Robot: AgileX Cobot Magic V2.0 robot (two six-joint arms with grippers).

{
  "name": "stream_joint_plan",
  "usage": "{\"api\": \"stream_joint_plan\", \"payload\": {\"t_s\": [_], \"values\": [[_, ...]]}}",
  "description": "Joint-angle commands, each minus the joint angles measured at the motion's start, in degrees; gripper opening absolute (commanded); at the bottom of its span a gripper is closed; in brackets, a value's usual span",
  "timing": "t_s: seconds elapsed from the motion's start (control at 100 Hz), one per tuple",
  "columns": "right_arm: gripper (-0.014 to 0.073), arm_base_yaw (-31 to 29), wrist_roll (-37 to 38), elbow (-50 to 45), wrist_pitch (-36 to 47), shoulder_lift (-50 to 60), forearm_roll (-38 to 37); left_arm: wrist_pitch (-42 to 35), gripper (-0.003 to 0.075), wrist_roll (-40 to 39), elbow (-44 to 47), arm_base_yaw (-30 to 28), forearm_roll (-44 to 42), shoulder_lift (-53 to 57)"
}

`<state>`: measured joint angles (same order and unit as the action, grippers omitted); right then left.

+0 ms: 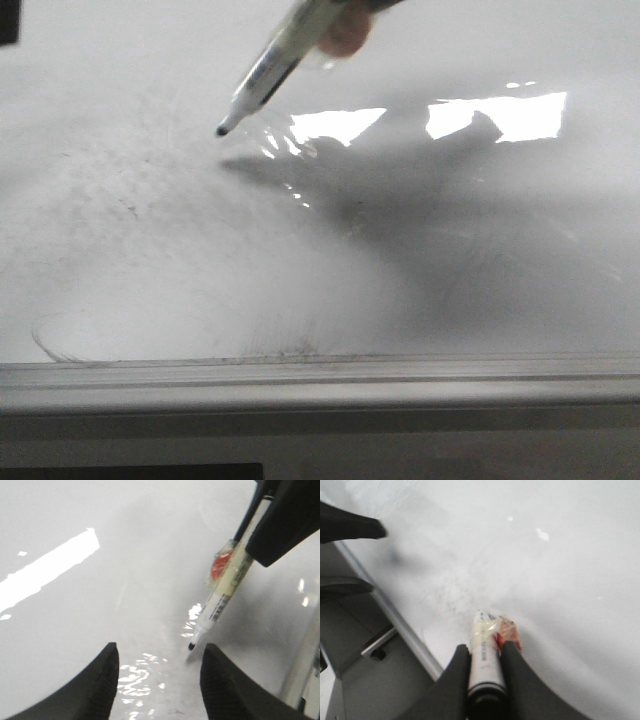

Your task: Write number 9 on whiteboard

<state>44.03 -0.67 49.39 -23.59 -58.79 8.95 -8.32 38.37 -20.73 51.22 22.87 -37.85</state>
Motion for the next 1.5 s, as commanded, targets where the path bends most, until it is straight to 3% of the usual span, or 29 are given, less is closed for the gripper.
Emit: {"api": "stream_joint_plan", "payload": {"t_s": [0.0,0.36,0.57,0.85,1.18,1.28,1.49], "values": [[-0.0059,-3.2,0.7,4.1,0.7,1.4,-0.6,-3.4,0.0335,-0.7,-1.5,-2.4,1.3,2.3],[-0.0064,-9.9,0.7,11.6,-1.6,-4.9,-2.2,-3.2,0.0334,-0.7,-1.5,-4.2,2.2,3.0],[-0.0062,-8.3,0.2,12.4,-12.3,-6.5,-3.5,-3.2,0.0334,-0.7,-1.5,-4.2,2.2,3.0],[-0.0062,-10.2,1.7,15.5,-9.4,-4.0,-5.6,-3.2,0.0335,-0.7,-1.5,-4.2,2.2,3.0],[-0.0062,-10.2,1.7,15.4,-7.5,-3.9,-5.6,-3.0,0.0335,-0.7,-1.5,-4.2,2.2,2.9],[-0.0062,-10.2,1.9,14.9,-12.0,-3.9,-5.3,-2.7,0.0335,-0.7,-1.5,-4.2,2.2,2.9],[-0.0062,-8.3,2.1,6.9,-13.9,-3.9,-0.8,-2.2,0.0335,-0.7,-1.5,-4.2,2.2,2.9]]}}
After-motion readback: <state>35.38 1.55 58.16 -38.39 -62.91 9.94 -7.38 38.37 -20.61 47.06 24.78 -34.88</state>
